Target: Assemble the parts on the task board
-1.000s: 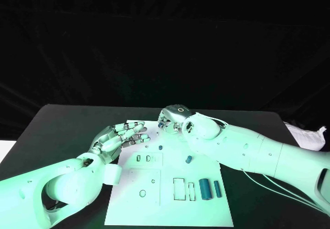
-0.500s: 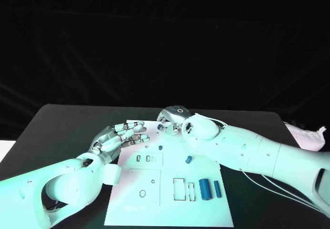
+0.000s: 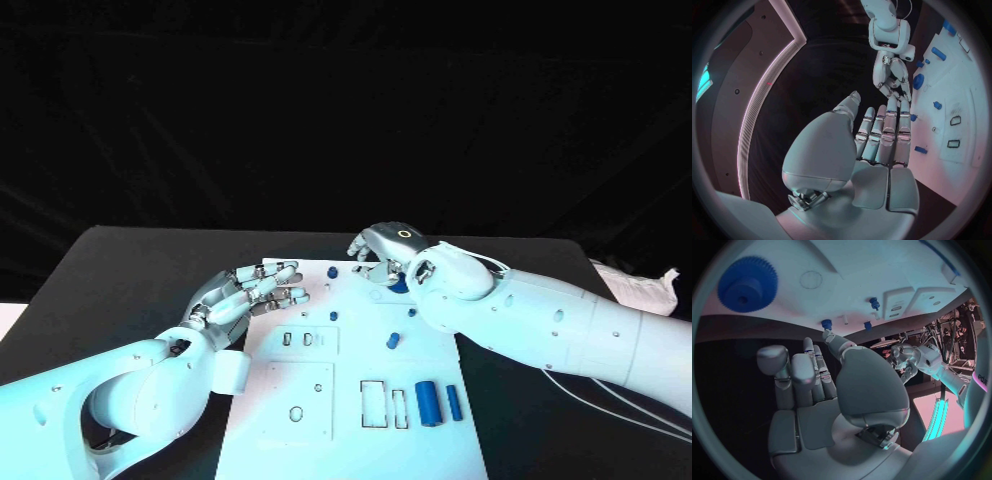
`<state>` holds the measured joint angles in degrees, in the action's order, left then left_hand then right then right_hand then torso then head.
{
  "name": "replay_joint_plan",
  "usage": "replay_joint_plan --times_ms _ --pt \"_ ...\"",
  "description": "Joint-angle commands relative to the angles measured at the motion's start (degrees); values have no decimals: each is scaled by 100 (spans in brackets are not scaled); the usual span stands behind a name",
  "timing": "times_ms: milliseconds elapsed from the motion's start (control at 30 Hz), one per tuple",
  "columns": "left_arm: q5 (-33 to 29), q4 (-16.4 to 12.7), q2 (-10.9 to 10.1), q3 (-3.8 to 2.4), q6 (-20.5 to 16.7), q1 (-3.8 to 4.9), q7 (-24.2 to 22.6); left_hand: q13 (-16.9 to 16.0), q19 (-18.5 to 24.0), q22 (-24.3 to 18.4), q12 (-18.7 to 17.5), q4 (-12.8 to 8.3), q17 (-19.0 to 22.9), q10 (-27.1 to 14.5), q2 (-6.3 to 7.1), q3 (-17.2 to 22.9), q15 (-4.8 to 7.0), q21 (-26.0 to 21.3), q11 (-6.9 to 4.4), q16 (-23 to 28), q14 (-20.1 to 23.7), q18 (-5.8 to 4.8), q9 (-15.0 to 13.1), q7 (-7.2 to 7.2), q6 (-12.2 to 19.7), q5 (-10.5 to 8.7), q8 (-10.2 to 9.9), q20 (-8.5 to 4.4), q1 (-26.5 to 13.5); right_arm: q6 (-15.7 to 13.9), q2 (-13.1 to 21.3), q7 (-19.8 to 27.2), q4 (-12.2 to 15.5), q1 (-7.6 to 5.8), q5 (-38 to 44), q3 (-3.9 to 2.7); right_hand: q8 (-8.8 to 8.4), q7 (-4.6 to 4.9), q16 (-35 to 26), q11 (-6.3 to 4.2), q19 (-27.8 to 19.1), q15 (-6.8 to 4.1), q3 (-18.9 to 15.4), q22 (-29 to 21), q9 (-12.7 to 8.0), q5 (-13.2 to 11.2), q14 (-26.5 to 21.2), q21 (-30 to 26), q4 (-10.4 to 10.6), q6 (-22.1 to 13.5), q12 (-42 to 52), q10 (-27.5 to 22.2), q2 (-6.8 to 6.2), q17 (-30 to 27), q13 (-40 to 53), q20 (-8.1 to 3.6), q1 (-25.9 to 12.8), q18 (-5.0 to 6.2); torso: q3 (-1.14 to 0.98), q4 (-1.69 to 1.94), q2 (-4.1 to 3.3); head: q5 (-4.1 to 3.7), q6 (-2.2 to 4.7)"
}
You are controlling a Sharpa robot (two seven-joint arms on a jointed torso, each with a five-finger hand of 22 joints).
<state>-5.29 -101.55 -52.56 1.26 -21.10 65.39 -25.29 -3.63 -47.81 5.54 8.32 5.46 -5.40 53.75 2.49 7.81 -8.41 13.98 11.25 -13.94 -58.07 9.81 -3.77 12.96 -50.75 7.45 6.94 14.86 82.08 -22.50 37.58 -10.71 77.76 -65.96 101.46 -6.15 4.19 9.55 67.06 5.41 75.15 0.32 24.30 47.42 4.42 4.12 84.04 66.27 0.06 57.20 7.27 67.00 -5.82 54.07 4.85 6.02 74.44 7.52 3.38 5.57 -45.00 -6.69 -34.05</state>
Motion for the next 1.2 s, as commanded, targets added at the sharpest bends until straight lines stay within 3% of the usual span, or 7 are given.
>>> replay_joint_plan --times_ms 33,200,267,400,433,600,1200 --pt "-6 -15 -13 -5 72 8 -25 4 -44 -9 -36 -37 -8 -41 -43 1 6 33 -11 22 -51 74 6 103 29 -26 -25 -4 1 -259 338 -126 318 -2 -797 -39 7 -30 195 -116 130 -95 -36 256 -1 70 144 168 52 49 201 508 -13 251 107 -52 -24 -31 -2 -63 11 3 33" --pt "-14 -14 -34 -4 72 8 -26 4 -44 -9 -36 -37 -8 -41 -43 1 6 33 -11 22 -51 74 6 103 29 -26 -25 -4 1 188 926 -364 673 -3 -1309 -106 -32 -208 658 -334 487 -287 -514 1146 -34 434 254 733 197 -88 993 1403 -356 843 777 -254 -237 -188 -5 -127 21 -30 64" --pt "-15 -14 -38 -4 71 9 -26 4 -45 -9 -38 -39 -8 -43 -44 1 6 33 -11 23 -52 74 6 102 31 -26 -27 -4 1 370 1073 -451 707 -3 -1363 -118 -27 -220 835 -343 572 -288 -758 1421 -37 497 279 901 307 -188 1700 1495 -376 1079 1512 -280 -307 -240 -5 -147 23 -47 62" --pt "-16 -13 -36 -4 73 9 -25 4 -45 -9 -38 -39 -8 -43 -44 1 6 33 -11 23 -52 74 6 102 31 -26 -27 -4 1 651 1204 -552 677 0 -1389 -129 23 -197 1185 -304 617 -276 -1286 1713 -10 619 304 1094 580 -263 3972 1196 -264 1560 4040 -250 -250 -286 -12 -162 22 -50 51" --pt "-16 -12 -34 -4 74 9 -24 4 -45 -9 -38 -39 -8 -43 -44 1 6 33 -11 23 -52 74 6 102 31 -26 -27 -4 1 699 1215 -567 669 3 -1392 -131 51 -225 1275 -274 608 -257 -1446 1755 1 677 307 1132 684 -280 4550 999 -162 1668 4721 -213 -97 -298 -12 -162 22 -50 51" --pt "-17 -7 -17 -4 86 8 -22 4 -45 -9 -38 -39 -8 -43 -44 1 6 33 -11 23 -52 74 6 102 31 -26 -27 -4 1 914 1207 -634 644 26 -1347 -134 71 -143 1474 -255 627 -198 -1714 1888 4 629 340 1216 905 -341 5769 1217 -137 1991 6044 -194 -30 -302 -14 -139 21 -78 45" --pt "-17 9 4 -4 98 7 -14 4 -45 -9 -38 -39 -8 -43 -44 1 6 33 -11 23 -52 74 6 102 31 -26 -27 -4 1 1047 850 -642 330 103 -1000 -127 160 -131 1623 -236 662 -178 -1819 2065 26 636 365 1327 996 -296 6609 1463 31 2228 6969 -166 216 -328 2 -138 22 -93 -37"
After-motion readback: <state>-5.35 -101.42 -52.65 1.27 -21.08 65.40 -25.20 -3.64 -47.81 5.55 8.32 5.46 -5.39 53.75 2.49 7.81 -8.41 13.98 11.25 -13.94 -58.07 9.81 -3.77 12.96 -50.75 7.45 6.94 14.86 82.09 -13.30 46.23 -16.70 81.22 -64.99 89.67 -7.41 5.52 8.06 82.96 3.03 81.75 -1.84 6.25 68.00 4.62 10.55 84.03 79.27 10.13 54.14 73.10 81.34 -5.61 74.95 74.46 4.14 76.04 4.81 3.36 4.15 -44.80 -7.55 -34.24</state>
